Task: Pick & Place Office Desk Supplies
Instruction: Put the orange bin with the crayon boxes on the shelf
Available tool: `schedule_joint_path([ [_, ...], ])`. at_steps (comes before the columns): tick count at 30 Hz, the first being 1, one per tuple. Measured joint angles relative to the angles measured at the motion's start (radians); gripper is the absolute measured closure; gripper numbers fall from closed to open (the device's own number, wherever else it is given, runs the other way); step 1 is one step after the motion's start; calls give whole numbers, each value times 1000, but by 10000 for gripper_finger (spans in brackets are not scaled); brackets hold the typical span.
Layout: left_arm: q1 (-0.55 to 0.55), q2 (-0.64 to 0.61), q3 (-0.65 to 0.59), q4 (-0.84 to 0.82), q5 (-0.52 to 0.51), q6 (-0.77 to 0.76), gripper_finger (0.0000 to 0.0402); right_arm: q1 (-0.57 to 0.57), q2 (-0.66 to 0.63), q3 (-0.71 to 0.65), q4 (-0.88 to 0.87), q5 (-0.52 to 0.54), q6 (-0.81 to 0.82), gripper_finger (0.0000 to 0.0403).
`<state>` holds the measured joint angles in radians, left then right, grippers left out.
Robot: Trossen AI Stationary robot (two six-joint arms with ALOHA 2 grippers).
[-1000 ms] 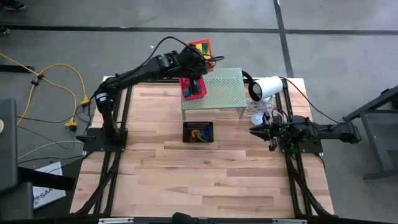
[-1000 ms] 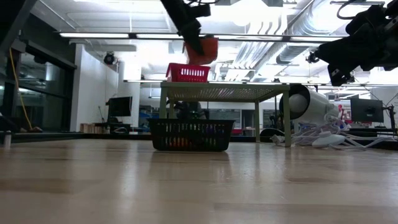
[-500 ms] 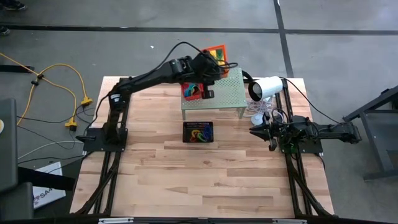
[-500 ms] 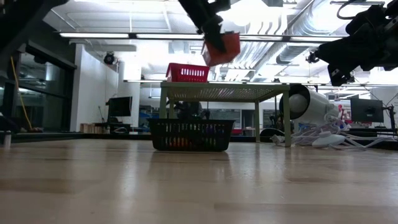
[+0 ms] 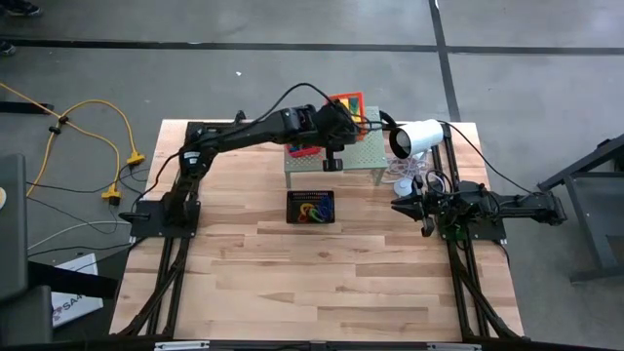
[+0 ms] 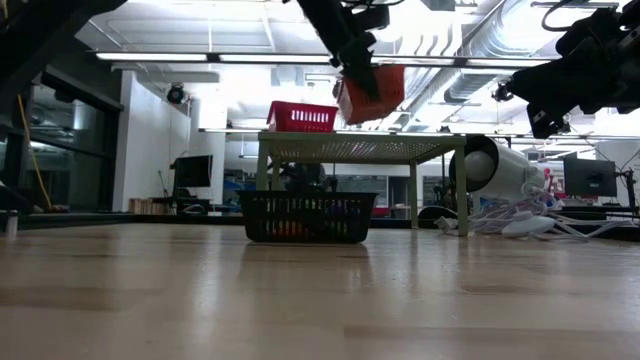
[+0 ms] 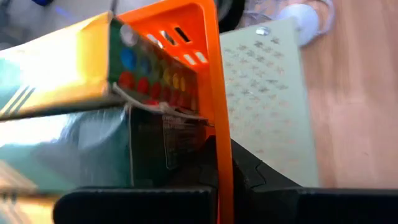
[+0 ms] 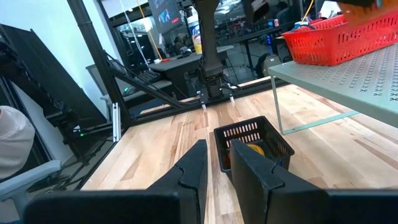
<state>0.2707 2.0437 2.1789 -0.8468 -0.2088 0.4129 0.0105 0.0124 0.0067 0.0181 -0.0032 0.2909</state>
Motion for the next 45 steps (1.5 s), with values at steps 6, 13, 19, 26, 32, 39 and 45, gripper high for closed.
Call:
schedule_joint_path([
  [6, -40, 16, 9, -13, -7, -26, 401, 0, 0, 0, -1, 0, 0, 345],
  [13, -63, 16, 11, -40, 14, -113, 401, 0, 0, 0, 0, 0, 0, 345],
  [19, -47, 21, 11, -82, 22, -136, 401, 0, 0, 0, 0, 0, 0, 345],
  [26, -22, 47, 11, -107, 68, -137, 401, 0, 0, 0, 0, 0, 0, 345],
  [32, -10, 69, 11, -115, 103, -141, 401, 0, 0, 0, -1, 0, 0, 345],
  [39, -13, 75, 11, -117, 103, -133, 401, 0, 0, 0, 0, 0, 0, 345],
  [45, -19, 75, 11, -126, 103, -132, 401, 0, 0, 0, 0, 0, 0, 345],
])
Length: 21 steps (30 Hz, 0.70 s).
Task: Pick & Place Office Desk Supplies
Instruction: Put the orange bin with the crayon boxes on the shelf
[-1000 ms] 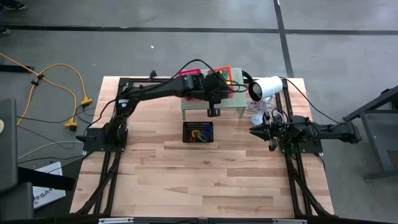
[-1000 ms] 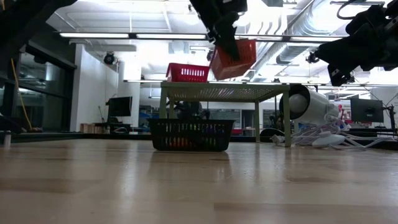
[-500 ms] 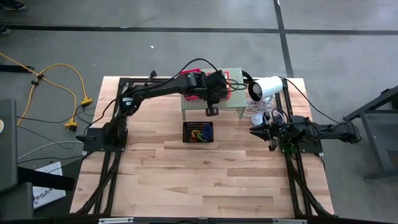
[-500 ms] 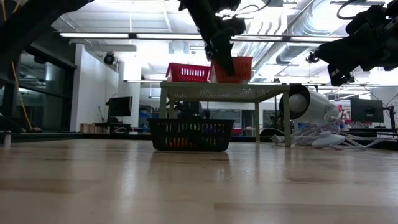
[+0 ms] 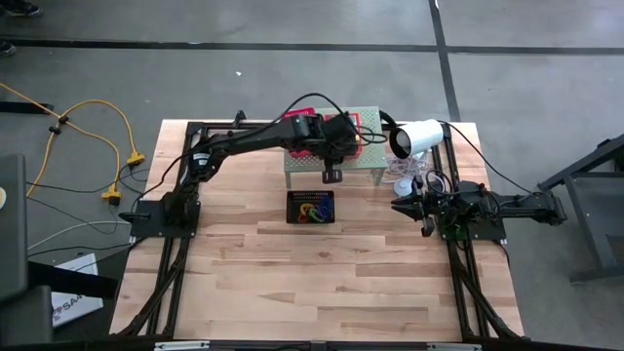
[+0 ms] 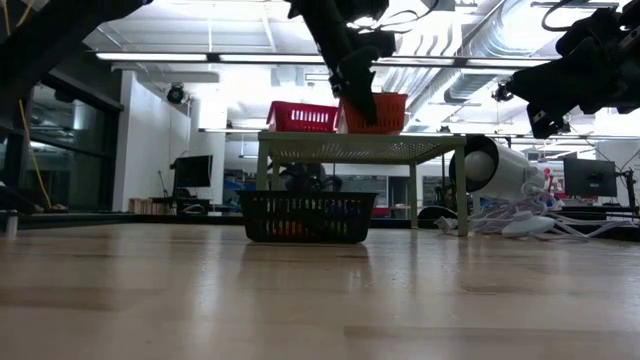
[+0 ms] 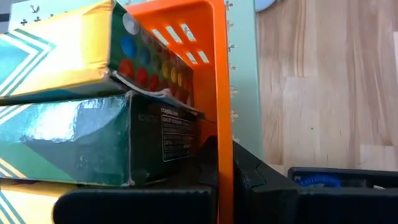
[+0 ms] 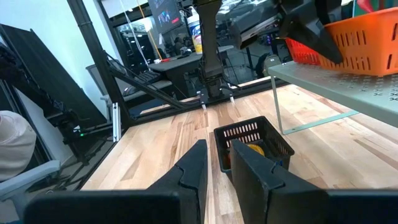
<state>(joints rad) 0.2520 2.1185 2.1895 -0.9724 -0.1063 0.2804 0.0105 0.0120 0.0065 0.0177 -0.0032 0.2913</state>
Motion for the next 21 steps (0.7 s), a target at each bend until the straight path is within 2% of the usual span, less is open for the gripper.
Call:
schedule_joint_path([
  [13, -8, 0, 0, -31, -3, -28, 401, 0, 0, 0, 0, 0, 0, 345],
  [21, -32, -5, 0, -32, -53, -40, 401, 0, 0, 0, 0, 0, 0, 345],
])
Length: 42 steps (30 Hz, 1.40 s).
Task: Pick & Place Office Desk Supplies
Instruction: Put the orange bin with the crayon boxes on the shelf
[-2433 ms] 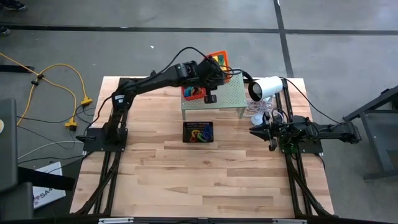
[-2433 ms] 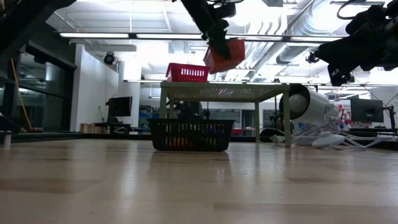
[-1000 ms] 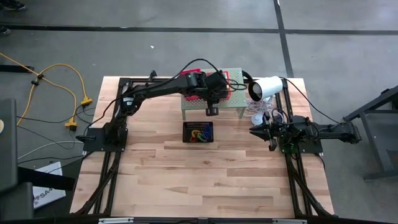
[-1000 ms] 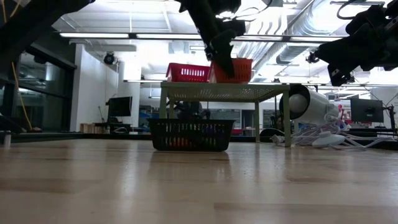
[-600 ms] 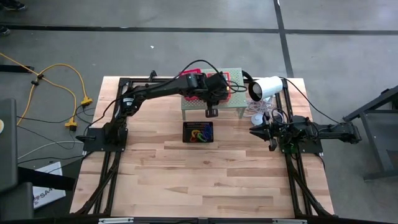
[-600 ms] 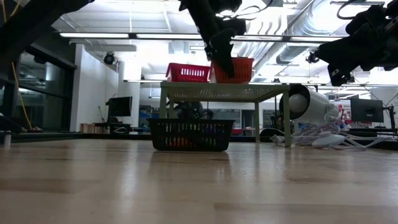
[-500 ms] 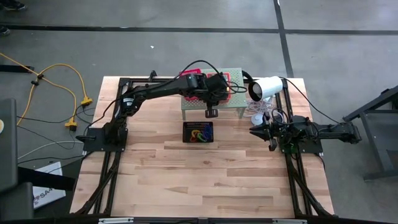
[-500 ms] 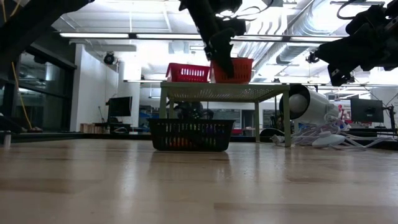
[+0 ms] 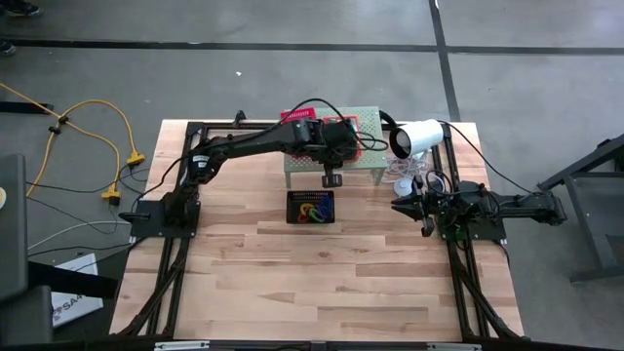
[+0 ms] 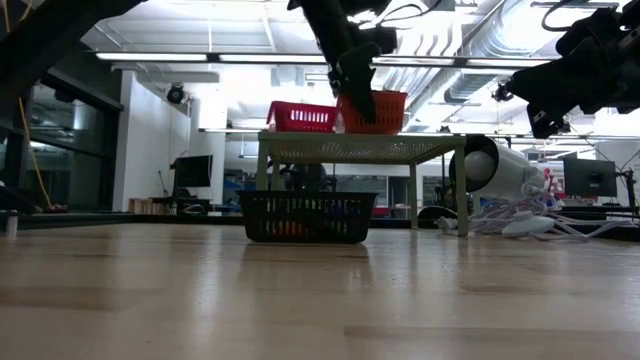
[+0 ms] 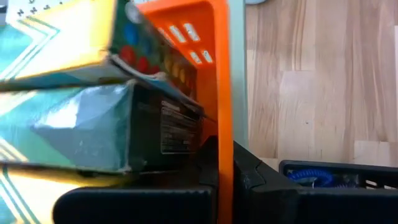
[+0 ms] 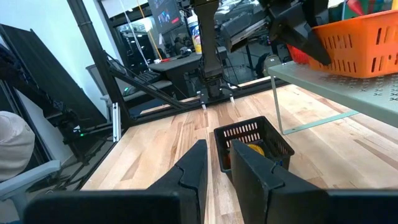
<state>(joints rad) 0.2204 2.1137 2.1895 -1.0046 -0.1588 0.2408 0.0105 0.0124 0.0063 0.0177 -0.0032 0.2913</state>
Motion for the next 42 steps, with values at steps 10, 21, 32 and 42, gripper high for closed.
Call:
schedule_joint_path([
  [10, -11, -22, 0, -35, -57, -25, 401, 0, 0, 0, 0, 0, 0, 345],
  [21, 0, -22, 0, -46, -57, -37, 401, 0, 0, 0, 0, 0, 0, 345],
  [32, -1, -24, 3, -44, -46, -32, 344, 0, 0, 0, 0, 0, 0, 345],
  [42, -1, -24, 3, -42, -46, -29, 318, 0, 0, 0, 0, 0, 0, 345],
])
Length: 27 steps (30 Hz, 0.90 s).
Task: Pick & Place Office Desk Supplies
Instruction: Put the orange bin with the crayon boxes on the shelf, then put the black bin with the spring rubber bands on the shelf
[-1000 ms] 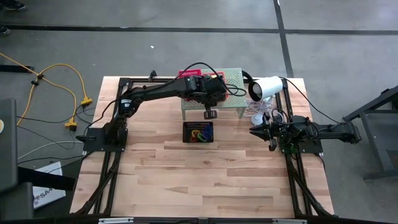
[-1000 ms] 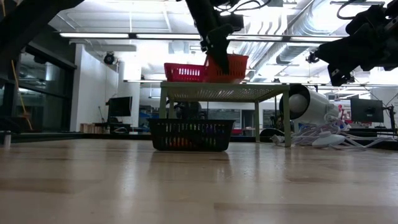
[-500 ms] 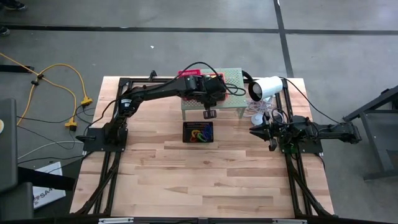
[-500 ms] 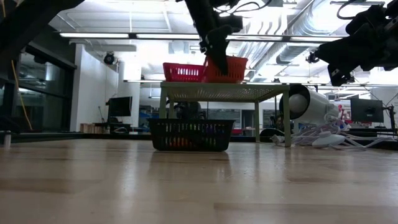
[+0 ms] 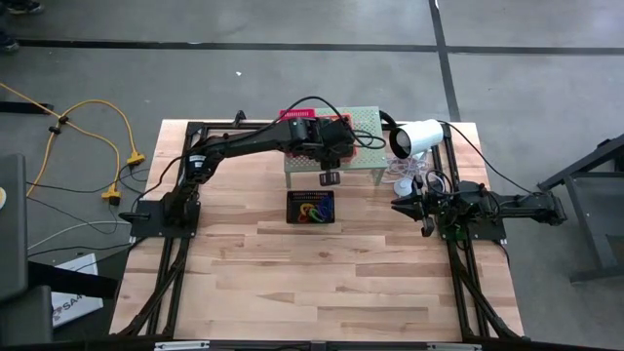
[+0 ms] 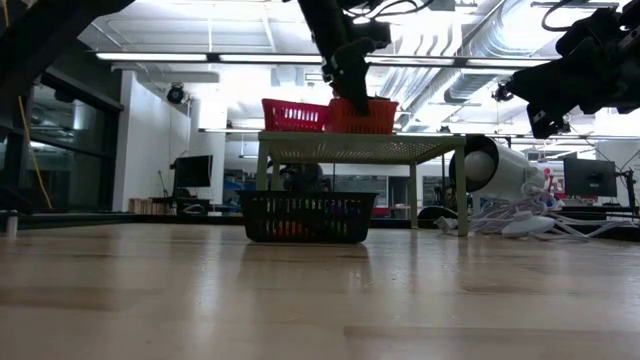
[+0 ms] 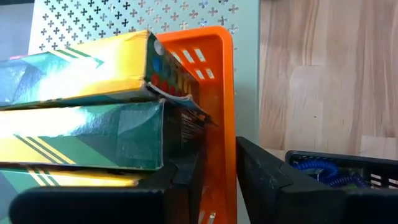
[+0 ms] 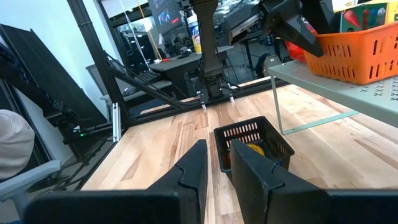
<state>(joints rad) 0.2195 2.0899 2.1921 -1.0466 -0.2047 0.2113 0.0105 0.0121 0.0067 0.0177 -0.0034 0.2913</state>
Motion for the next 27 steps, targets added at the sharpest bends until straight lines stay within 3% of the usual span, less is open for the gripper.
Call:
schedule_joint_path([
  [27, -40, -71, -1, 27, -19, 48, 318, 0, 0, 0, 0, 0, 0, 345],
])
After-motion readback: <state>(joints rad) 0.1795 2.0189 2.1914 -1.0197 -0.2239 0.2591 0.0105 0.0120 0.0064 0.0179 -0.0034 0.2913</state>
